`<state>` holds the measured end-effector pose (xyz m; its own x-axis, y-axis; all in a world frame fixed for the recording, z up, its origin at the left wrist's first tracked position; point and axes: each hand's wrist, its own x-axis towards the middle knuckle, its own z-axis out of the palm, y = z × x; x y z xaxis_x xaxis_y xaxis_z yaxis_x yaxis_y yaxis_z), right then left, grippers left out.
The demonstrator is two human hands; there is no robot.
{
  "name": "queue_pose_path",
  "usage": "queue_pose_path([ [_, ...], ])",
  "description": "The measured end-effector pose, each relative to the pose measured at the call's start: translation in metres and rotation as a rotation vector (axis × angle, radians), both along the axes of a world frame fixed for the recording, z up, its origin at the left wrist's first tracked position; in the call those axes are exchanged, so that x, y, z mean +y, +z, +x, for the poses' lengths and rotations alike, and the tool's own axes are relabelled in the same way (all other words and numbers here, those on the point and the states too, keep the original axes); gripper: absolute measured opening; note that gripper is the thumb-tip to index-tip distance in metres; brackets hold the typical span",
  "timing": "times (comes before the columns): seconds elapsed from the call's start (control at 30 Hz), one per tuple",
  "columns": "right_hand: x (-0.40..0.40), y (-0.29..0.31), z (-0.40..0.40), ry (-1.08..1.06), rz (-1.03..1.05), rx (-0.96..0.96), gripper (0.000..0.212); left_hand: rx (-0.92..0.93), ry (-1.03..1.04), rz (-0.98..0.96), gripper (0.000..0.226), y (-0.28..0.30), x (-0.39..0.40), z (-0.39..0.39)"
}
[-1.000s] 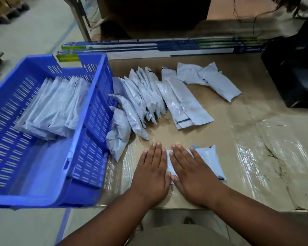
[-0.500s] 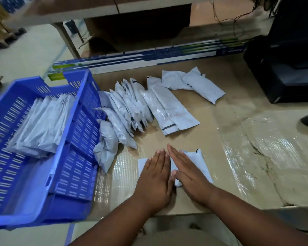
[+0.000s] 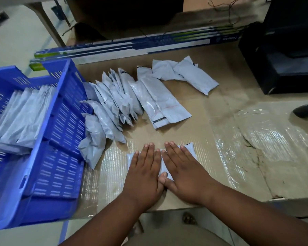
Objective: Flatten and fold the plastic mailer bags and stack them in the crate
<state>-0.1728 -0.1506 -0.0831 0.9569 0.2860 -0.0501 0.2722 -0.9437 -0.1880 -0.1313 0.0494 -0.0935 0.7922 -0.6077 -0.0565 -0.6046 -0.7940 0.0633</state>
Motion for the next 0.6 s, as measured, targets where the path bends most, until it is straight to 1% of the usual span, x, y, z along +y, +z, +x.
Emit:
queue_pose_path([
  [0.13, -0.008, -0.002, 0.002, 0.044, 0.080, 0.029, 0.079, 0.018, -0.018, 0.004, 0.073, -0.001, 0.004, 0.001],
  [0.2, -0.013, 0.001, 0.004, 0.039, 0.194, 0.076, 0.084, 0.038, -0.014, 0.014, 0.073, 0.002, 0.004, 0.000],
  [0.27, -0.018, 0.006, 0.005, 0.006, 0.388, 0.144, 0.087, 0.056, 0.003, 0.026, 0.074, 0.010, 0.000, -0.001],
  [0.3, -0.020, 0.008, 0.006, -0.021, 0.494, 0.173, 0.084, 0.046, 0.007, 0.006, 0.074, 0.015, -0.005, -0.002],
  [0.4, -0.028, 0.015, 0.006, -0.145, 0.869, 0.235, 0.056, 0.052, -0.012, -0.123, 0.070, 0.019, -0.031, -0.005],
  [0.43, -0.031, 0.016, 0.006, -0.174, 0.937, 0.258, 0.052, 0.072, 0.000, -0.141, 0.069, 0.015, -0.039, -0.009],
  [0.47, -0.036, 0.017, 0.006, -0.172, 0.902, 0.255, 0.052, 0.076, 0.016, -0.150, 0.068, 0.010, -0.043, -0.011],
  [0.5, -0.040, 0.016, 0.005, -0.131, 0.738, 0.210, 0.056, 0.064, 0.022, -0.146, 0.067, 0.005, -0.043, -0.013],
  [0.57, -0.050, 0.006, -0.001, -0.021, 0.253, 0.064, 0.073, 0.047, 0.014, -0.105, 0.069, 0.000, -0.041, -0.012],
  [0.6, -0.056, 0.002, -0.007, 0.001, 0.113, 0.024, 0.081, 0.042, 0.006, -0.079, 0.071, -0.002, -0.040, -0.010],
])
